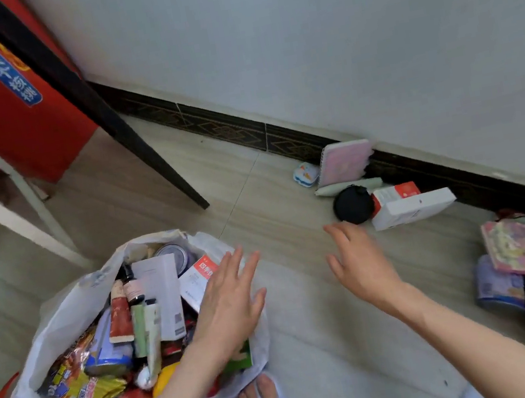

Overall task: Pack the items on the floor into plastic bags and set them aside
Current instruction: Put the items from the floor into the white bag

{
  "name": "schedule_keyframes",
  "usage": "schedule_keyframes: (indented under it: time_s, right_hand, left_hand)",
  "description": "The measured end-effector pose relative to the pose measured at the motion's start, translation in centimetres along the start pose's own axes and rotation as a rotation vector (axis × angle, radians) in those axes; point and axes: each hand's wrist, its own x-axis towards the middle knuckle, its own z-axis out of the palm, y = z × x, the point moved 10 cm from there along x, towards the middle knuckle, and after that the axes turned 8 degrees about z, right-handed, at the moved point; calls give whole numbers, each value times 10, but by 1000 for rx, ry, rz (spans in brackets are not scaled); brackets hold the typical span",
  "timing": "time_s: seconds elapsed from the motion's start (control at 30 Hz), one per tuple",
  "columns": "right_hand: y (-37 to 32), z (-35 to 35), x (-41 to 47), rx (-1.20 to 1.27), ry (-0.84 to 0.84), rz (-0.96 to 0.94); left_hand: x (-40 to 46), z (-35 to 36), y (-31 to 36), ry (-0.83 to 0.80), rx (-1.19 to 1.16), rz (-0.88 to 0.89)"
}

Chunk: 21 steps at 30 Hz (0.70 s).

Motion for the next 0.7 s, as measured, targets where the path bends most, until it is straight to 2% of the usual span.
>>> schedule_keyframes:
  time_s: [0.13,0.23,0.33,0.43,0.53,0.7]
  right_hand:
    - [62,-9,32,-25,-17,96]
    - [96,-8,61,63,-13,164]
    - [105,-9,90,95,22,143]
    - [113,4,113,-1,-36,147]
    - [119,20,123,-36,-97,155]
    - [117,32,132,-204,-111,117]
  left_hand:
    - [70,35,17,-70,-24,83]
    - [127,48,33,-48,-85,121]
    - [183,43,61,28,-107,193]
    - [228,31,81,138,-174,232]
    - [256,28,93,183,-252,242]
    - [274,30,98,236,-176,274]
